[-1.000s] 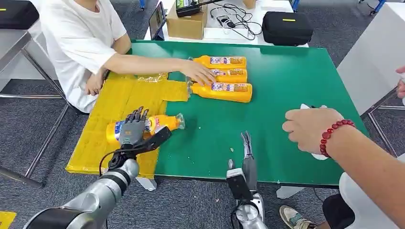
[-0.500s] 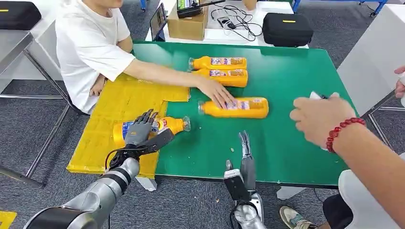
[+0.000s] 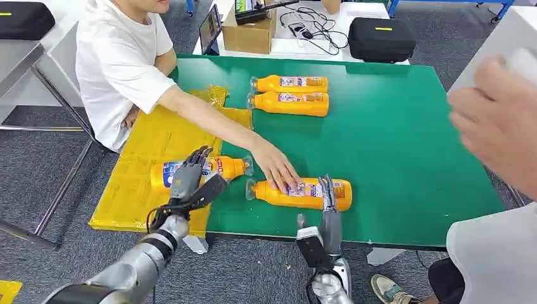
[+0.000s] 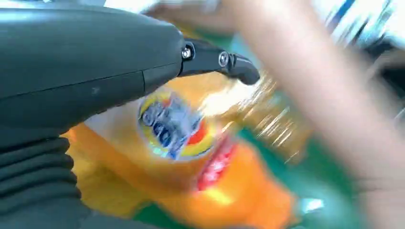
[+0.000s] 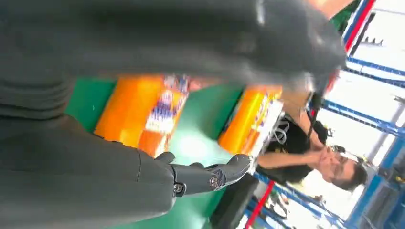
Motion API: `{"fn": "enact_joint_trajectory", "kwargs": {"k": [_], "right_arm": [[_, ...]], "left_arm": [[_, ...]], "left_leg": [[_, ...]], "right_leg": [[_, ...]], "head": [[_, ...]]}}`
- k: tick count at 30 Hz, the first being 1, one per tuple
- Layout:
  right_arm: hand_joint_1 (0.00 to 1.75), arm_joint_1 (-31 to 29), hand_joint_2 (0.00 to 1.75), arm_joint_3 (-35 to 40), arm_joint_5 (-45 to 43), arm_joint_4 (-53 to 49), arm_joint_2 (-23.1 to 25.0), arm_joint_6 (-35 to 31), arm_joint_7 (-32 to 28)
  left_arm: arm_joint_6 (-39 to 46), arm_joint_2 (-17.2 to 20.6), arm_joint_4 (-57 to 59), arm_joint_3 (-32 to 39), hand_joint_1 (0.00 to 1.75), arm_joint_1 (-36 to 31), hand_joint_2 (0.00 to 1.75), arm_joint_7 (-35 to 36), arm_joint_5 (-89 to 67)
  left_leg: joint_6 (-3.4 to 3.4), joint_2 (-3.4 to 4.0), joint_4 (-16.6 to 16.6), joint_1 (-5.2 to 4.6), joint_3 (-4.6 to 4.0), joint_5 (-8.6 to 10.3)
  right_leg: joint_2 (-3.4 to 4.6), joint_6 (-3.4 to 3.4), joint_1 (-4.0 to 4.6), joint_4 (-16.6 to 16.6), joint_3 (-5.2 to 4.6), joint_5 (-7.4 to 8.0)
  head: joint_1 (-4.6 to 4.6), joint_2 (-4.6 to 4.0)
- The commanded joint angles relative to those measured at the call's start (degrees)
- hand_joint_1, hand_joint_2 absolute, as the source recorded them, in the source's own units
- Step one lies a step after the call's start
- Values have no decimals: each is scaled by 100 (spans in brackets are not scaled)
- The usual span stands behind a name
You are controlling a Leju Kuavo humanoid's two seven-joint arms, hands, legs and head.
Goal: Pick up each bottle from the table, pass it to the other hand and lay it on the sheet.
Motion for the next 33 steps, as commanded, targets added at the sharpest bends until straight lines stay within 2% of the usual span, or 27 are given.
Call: {"fn": "enact_joint_trajectory", "kwargs": {"k": [1, 11, 14, 17, 18, 19, 20, 21, 23, 26, 30, 33], "right_arm": [[0, 503, 175, 997, 781, -1772, -631, -542, 39], [0, 508, 175, 936, 852, -1751, -607, -472, 107], [0, 598, 175, 1268, 1189, -2398, -829, -300, -37], [0, 488, 175, 1502, 2268, -2683, -1076, -467, 529], [0, 421, 175, 1415, 2709, -2513, -1120, -337, 1238], [0, 373, 175, 1308, 2753, -2406, -1136, -77, 1649], [0, 210, 175, 1183, 2890, -2106, -1169, 116, 1893], [0, 23, 175, 1073, 3528, -1721, -1239, 176, 2427], [0, -369, 175, 835, 3793, -1016, -1317, 604, 2792], [0, -788, 175, 612, 3703, -224, -1424, 1441, 2999], [0, -776, 175, 583, 3667, -201, -1426, 1472, 2985], [0, -877, 175, 673, 3927, -37, -1478, 1598, 3260]], "left_arm": [[1531, -123, -3275, -847, 0, 1191, 175, -915, 2141], [1626, -48, -3240, -1008, 0, 1210, 175, -857, 2254], [1548, 11, -3829, -1212, 0, 1472, 175, -996, 2681], [1527, 47, -4374, -1450, 0, 1694, 175, -869, 2769], [1498, 46, -4565, -1494, 0, 1823, 175, -821, 2836], [1507, 65, -4751, -1517, 0, 1987, 175, -794, 2854], [1483, 89, -5067, -1513, 0, 2258, 175, -747, 2902], [1416, 98, -5265, -1545, 0, 2425, 175, -744, 2940], [1370, 153, -5590, -1626, 0, 2676, 175, -714, 2865], [1347, 254, -5666, -1760, 0, 2776, 175, -512, 2514], [1358, 254, -5574, -1761, 0, 2744, 175, -521, 2488], [1379, 205, -5540, -1821, 0, 2758, 175, -516, 2415]], "left_leg": [[-3, 11, 5, 2, -1, -19], [-7, 13, 0, 4, -8, -21], [-6, 11, -2, 4, -12, -18], [-6, 16, 3, 3, -23, -18], [-7, 19, 4, 3, -10, -27], [-6, 19, 4, 5, -12, -25], [-5, 12, -3, 1, -16, -18], [-6, 19, 1, 4, -7, -25], [-3, 36, -8, -1, -9, -19], [-3, 44, -10, 0, 2, -24], [0, 8, -5, -6, -22, -11], [-3, 17, -5, -3, -2, -21]], "right_leg": [[0, -8, 4, 3, -4, -16], [0, -9, 7, -1, -11, -15], [-1, -9, 6, -3, -15, -13], [4, -5, 5, 2, -27, -11], [5, -9, 6, 4, -15, -19], [5, -8, 8, 0, -16, -17], [0, -4, 3, -3, -20, -12], [6, -7, 7, -3, -11, -16], [25, -2, 1, -12, -17, -3], [30, -5, 3, -16, -5, -4], [2, -2, -5, -7, -24, -6], [8, -9, -1, -6, -5, -15]], "head": [[2, 0], [0, 0], [0, 0], [0, 0], [0, 0], [0, 0], [-2, 0], [0, 0], [0, 0], [0, 0], [0, 0], [-4, 0]]}}
